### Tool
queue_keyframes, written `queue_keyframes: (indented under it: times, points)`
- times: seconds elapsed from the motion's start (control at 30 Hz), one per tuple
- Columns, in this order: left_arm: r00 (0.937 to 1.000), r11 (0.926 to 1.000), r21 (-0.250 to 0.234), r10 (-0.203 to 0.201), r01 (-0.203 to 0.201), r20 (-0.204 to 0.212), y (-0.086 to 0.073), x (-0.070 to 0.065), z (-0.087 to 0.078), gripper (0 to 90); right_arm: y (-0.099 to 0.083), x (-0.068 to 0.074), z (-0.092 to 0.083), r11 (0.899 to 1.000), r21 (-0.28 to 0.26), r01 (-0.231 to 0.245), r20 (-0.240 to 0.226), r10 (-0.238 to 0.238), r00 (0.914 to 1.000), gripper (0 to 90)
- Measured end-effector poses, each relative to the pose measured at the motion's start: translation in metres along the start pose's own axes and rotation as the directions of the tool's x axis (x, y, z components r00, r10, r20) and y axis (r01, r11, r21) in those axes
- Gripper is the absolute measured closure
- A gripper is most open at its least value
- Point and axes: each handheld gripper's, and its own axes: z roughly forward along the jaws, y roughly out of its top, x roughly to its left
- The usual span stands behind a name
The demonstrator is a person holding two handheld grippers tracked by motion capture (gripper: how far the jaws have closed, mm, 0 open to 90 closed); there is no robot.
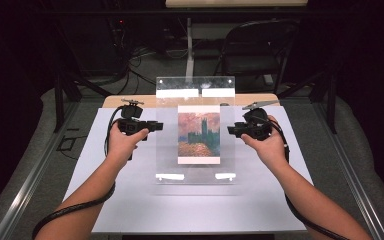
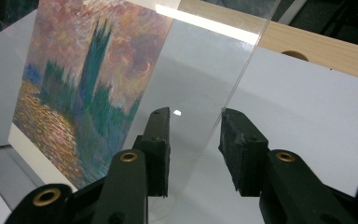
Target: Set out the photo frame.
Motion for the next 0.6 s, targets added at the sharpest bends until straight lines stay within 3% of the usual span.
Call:
queue_keyframes:
  times: [0.6]
  points:
    - [0.9979, 0.9977, -0.034, 0.060, -0.059, 0.024, -0.014, -0.010, -0.021, 73.4, -0.008, 0.004, -0.022, 0.999, -0.030, -0.012, -0.055, 0.011, 0.9984, 71.6]
